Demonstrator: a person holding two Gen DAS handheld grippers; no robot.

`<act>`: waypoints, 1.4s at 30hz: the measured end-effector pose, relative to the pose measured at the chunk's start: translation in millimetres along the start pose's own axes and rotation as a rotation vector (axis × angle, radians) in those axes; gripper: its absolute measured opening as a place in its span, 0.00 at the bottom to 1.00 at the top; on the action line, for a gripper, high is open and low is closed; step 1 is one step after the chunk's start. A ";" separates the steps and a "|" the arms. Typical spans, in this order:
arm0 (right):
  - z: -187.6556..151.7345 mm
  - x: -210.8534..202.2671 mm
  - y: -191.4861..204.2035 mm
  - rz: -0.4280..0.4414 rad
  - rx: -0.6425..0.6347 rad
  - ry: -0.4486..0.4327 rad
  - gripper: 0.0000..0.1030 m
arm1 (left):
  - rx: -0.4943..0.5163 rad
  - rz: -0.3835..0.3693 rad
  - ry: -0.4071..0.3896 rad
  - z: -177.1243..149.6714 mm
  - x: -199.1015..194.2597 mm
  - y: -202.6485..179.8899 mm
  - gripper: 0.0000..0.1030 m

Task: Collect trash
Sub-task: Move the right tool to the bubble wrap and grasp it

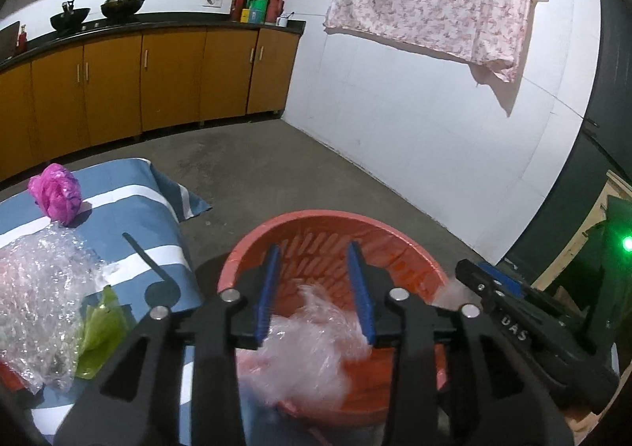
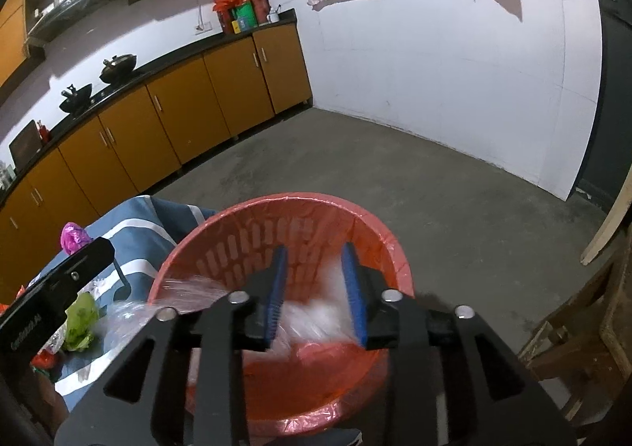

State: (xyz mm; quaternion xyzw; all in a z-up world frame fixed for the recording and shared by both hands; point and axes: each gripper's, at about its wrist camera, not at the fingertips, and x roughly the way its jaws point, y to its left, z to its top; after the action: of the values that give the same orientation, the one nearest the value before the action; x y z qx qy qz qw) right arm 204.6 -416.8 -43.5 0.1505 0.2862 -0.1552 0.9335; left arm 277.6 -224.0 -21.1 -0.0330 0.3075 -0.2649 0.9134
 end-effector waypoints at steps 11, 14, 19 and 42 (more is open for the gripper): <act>5.0 -14.1 6.3 -0.007 -0.022 -0.029 0.40 | -0.006 0.076 -0.037 -1.9 -32.6 22.3 0.54; 3.4 -19.4 16.0 0.003 -0.043 -0.040 0.44 | -0.003 0.107 -0.052 -6.0 -48.4 30.6 0.60; -2.9 -25.7 38.8 0.035 -0.082 -0.042 0.47 | -0.012 0.174 -0.076 -17.5 -80.9 54.4 0.69; -90.6 -58.2 250.1 0.450 -0.451 0.070 0.48 | -0.238 0.645 -0.120 -111.6 -256.6 242.2 0.83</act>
State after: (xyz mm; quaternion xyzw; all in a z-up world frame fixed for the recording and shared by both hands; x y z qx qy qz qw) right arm 208.6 -144.8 -33.2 0.0043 0.3049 0.1278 0.9438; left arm 153.1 124.5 -25.8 -0.0560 0.2768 0.0775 0.9562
